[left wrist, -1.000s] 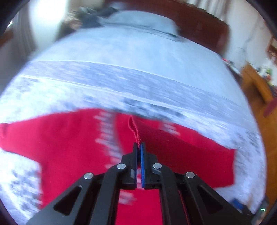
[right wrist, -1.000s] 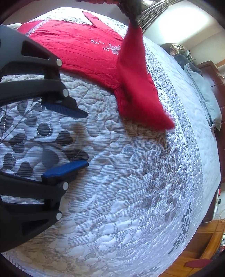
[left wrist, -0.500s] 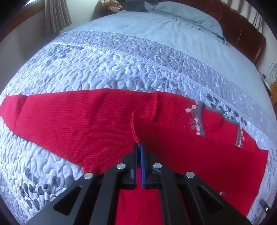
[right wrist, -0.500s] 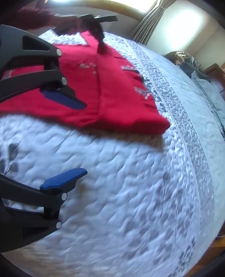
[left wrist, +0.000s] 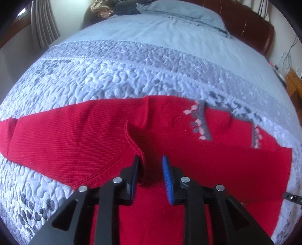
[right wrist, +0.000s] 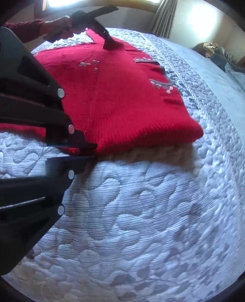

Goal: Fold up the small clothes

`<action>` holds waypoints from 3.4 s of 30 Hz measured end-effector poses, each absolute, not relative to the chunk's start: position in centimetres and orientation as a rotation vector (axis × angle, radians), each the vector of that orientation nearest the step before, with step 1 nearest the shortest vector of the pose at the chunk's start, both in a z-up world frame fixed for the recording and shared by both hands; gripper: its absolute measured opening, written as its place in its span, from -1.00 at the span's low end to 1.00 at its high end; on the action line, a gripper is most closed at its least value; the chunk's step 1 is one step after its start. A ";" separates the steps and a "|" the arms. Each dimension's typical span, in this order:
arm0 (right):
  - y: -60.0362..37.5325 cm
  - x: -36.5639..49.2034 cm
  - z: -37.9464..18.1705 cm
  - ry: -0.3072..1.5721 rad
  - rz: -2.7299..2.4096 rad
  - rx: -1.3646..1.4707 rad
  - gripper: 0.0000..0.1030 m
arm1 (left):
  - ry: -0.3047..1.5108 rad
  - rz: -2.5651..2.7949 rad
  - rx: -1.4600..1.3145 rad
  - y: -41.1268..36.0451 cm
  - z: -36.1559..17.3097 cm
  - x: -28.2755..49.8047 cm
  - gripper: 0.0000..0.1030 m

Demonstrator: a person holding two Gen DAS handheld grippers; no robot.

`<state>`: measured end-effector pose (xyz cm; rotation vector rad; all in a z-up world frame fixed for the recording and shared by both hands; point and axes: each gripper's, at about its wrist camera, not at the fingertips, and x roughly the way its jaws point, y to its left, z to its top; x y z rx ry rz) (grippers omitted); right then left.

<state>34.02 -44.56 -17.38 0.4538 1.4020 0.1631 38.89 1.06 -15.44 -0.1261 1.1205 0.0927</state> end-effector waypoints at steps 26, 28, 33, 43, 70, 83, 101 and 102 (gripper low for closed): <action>-44.4 42.6 -16.6 1.341 0.027 0.420 -0.36 | 1.226 -0.130 -0.270 2.9 -17.8 42.1 -0.44; -43.6 41.2 -14.5 1.293 -0.022 0.312 -0.01 | 1.185 -0.115 -0.233 4.9 -15.7 40.6 -0.17; -40.0 35.3 -11.5 1.244 0.074 0.206 0.02 | 1.154 0.057 -0.206 13.7 -13.3 36.7 0.18; -28.7 28.4 -13.9 1.324 0.253 0.125 0.12 | 1.143 0.547 -0.426 37.4 -13.4 28.7 0.18; -24.9 25.3 -15.4 1.325 0.264 0.035 0.23 | 0.862 0.509 -0.689 43.9 -11.2 31.9 -0.86; -28.6 22.5 -14.1 1.290 0.247 0.100 0.27 | 0.852 0.008 -0.308 15.0 -6.5 37.4 -0.86; -30.9 22.7 -14.0 1.282 0.222 0.151 0.28 | 1.013 -0.380 -0.221 -1.1 -10.6 34.0 -0.05; -30.5 23.3 -13.9 1.282 0.236 0.156 0.28 | 1.013 -0.328 -0.224 0.5 -10.5 33.9 -0.04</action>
